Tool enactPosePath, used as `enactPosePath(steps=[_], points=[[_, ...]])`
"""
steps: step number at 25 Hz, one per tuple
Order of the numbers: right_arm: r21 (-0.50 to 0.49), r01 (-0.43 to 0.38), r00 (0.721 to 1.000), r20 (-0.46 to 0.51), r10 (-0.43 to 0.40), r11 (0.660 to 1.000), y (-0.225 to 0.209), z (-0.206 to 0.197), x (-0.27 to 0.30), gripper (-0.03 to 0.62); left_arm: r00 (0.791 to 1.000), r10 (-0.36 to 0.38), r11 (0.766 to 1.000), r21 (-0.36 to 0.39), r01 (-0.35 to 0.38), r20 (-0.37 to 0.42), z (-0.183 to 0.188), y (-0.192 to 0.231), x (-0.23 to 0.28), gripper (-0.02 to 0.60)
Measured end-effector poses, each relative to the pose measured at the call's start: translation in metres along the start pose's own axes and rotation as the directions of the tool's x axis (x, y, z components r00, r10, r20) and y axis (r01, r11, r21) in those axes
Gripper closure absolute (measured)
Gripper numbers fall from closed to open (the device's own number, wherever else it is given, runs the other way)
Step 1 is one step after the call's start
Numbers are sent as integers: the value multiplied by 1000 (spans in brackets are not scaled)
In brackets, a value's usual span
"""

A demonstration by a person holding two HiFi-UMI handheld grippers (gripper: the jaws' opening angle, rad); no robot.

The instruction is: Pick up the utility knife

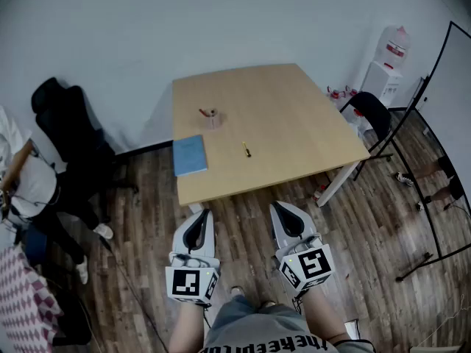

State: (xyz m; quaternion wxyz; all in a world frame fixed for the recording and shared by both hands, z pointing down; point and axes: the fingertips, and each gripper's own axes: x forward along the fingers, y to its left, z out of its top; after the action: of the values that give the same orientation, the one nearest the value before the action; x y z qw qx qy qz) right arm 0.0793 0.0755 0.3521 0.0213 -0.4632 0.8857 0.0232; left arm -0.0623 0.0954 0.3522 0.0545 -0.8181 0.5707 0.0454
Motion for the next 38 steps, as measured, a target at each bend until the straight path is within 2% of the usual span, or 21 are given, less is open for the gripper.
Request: enactPosePath(steps=[11,19,29,38], points=[[9,0,1000,-5,0,1000,1,-6,19,592,1000,6,1000,-6,-6,-4,1,17,13,561],[56,6,1000,8,-6,998,1,-9,40,592,1000,-16,1000,-3,16,5,1,34,26,561],[59,46,999,3,-47,997,5,-14,59,592,999,-47,999,-4,47,11,-5,61,37,561],[53,62,998,-33,-60,997,-9,-25,74,592,997,-81,996,-27,81,6,-14,63,59,561]])
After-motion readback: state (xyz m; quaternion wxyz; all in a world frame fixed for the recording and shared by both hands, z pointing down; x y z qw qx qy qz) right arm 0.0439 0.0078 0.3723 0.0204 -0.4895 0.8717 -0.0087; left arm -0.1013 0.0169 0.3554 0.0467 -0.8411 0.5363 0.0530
